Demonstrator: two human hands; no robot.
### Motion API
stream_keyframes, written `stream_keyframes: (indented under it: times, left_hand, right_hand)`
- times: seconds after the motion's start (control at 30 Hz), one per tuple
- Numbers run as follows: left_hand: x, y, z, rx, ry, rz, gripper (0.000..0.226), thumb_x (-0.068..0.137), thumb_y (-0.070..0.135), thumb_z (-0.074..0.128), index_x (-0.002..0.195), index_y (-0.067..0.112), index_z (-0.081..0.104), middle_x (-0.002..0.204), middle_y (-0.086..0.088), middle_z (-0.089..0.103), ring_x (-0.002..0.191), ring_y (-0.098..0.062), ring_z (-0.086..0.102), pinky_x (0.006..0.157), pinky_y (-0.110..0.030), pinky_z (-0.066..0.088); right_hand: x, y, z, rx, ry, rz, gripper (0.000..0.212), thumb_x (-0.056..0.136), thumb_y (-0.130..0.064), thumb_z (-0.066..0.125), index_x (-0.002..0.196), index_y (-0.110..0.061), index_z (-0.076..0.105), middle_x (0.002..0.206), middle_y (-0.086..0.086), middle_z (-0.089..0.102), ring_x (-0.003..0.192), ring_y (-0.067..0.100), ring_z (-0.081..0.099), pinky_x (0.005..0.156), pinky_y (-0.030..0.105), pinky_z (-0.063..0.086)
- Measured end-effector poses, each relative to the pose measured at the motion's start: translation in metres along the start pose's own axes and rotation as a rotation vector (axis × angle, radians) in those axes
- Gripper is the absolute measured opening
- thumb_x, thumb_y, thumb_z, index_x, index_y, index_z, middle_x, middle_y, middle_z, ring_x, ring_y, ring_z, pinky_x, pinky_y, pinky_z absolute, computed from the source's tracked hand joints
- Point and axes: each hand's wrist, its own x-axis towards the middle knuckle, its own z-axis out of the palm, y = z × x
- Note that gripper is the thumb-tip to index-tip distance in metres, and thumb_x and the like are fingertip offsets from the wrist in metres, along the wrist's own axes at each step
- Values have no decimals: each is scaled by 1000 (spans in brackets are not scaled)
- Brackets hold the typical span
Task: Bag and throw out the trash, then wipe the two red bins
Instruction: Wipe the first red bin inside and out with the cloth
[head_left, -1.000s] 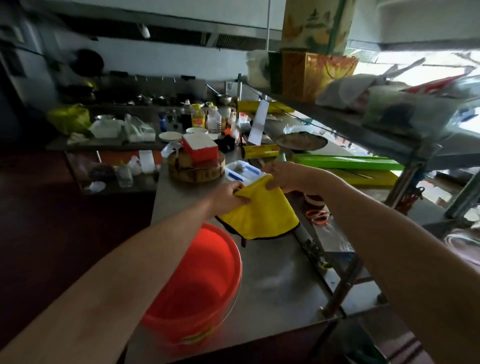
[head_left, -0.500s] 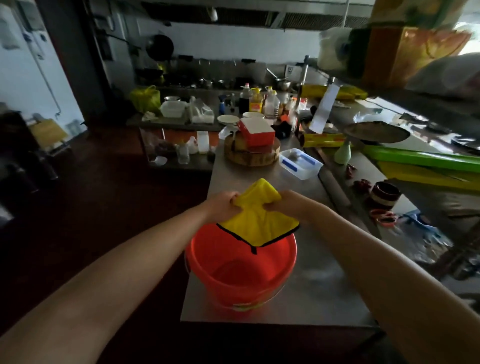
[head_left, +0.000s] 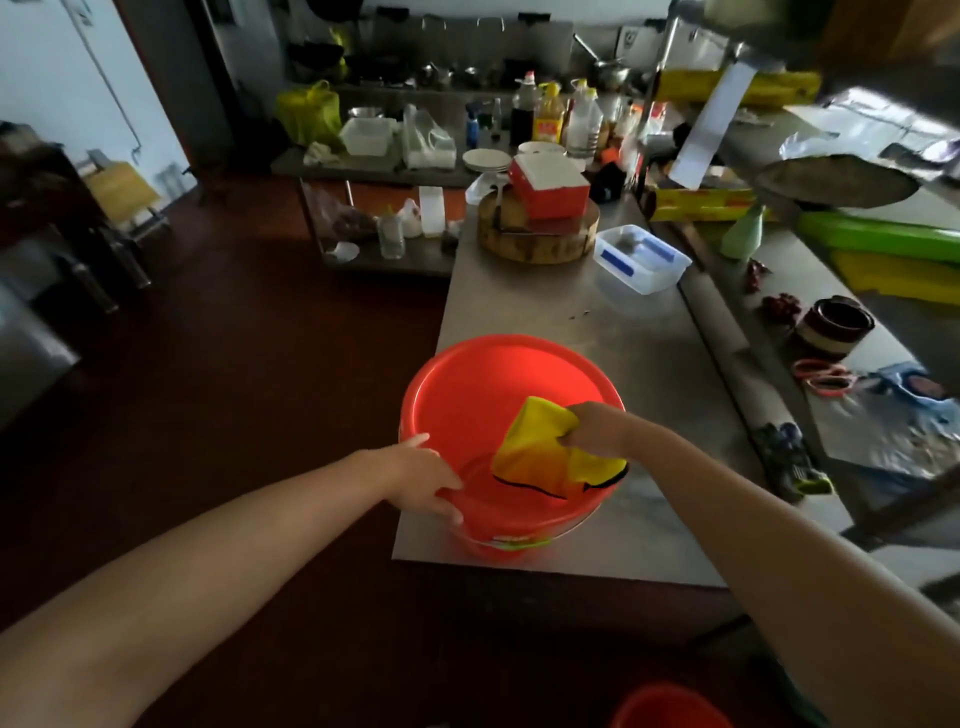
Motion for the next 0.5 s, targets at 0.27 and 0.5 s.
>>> stream_keyframes:
  times: [0.27, 0.5]
  left_hand:
    - [-16, 33, 50, 173, 275, -29, 70, 91, 79, 20, 131, 33, 55, 125, 10, 61, 129, -16, 49, 123, -54, 7]
    - [-34, 56, 88, 470, 484, 26, 74, 97, 75, 17, 121, 22, 63, 118, 1, 68, 114, -23, 60, 110, -44, 35]
  right_hand:
    - [-39, 10, 61, -157, -92, -182, 35, 92, -17, 51, 124, -19, 65, 118, 6, 70, 98, 25, 64, 76, 30, 46]
    - [-73, 36, 109, -283, 12, -344, 16, 92, -32, 58, 105, -28, 64, 101, 0, 70, 93, 26, 68, 74, 35, 52]
